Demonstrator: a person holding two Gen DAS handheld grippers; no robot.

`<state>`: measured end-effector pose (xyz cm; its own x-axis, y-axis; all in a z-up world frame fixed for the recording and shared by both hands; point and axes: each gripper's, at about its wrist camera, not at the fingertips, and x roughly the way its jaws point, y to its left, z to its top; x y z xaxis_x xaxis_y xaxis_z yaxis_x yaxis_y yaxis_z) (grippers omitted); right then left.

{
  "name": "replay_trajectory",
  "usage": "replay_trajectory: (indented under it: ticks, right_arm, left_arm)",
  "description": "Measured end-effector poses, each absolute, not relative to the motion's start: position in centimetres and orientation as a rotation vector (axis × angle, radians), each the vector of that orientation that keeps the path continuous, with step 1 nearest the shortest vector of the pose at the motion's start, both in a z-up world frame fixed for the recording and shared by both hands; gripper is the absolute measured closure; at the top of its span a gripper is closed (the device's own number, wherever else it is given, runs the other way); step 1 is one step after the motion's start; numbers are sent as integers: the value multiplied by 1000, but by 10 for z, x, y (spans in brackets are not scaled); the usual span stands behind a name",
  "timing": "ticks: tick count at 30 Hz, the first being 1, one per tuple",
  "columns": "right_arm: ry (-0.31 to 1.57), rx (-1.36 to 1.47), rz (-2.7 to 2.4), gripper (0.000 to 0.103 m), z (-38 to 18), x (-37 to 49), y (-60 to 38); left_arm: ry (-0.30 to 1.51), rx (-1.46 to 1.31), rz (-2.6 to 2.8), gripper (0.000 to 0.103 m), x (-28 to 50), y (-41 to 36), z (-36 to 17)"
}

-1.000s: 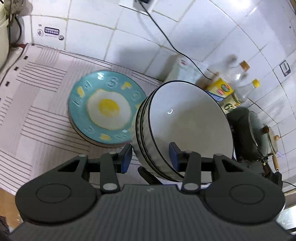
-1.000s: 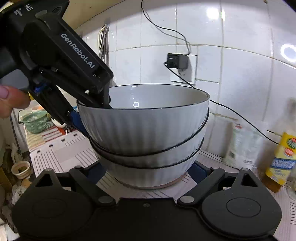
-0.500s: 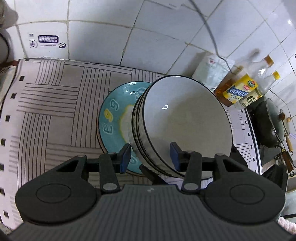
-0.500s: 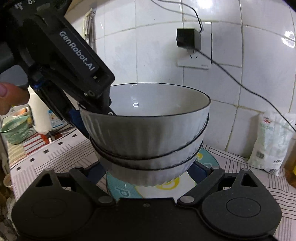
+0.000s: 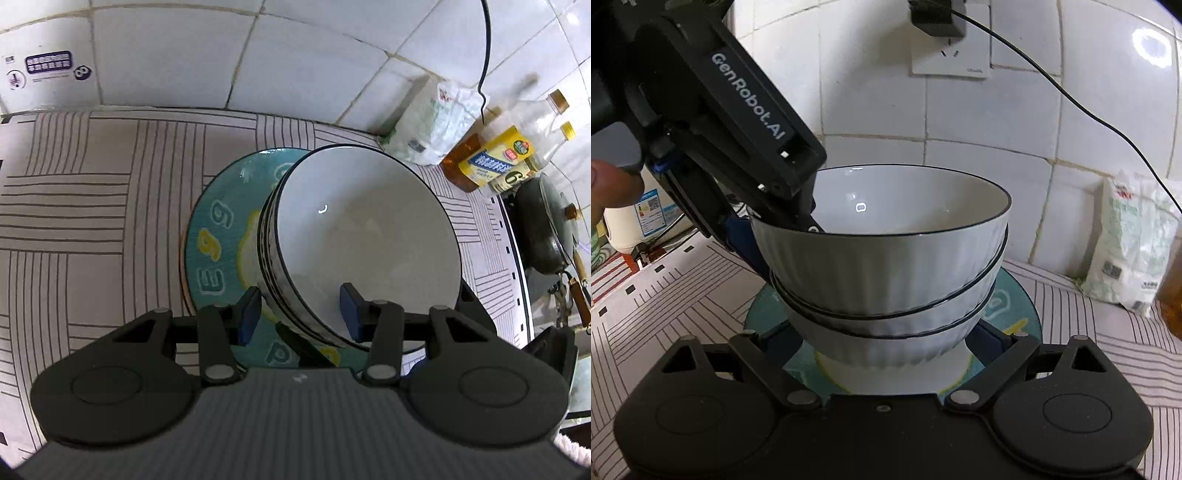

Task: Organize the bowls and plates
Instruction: 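Carry the bowl stack with both grippers and lower it onto the egg plate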

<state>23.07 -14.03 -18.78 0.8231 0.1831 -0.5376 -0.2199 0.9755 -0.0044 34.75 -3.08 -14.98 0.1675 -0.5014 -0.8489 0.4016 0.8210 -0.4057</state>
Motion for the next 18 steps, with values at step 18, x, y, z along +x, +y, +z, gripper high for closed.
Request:
replay_trajectory:
  ticks: [18]
  right_arm:
    - [680, -35, 138, 8, -189, 248, -125]
  left_arm:
    - [1247, -182, -592, 55, 348, -24, -166]
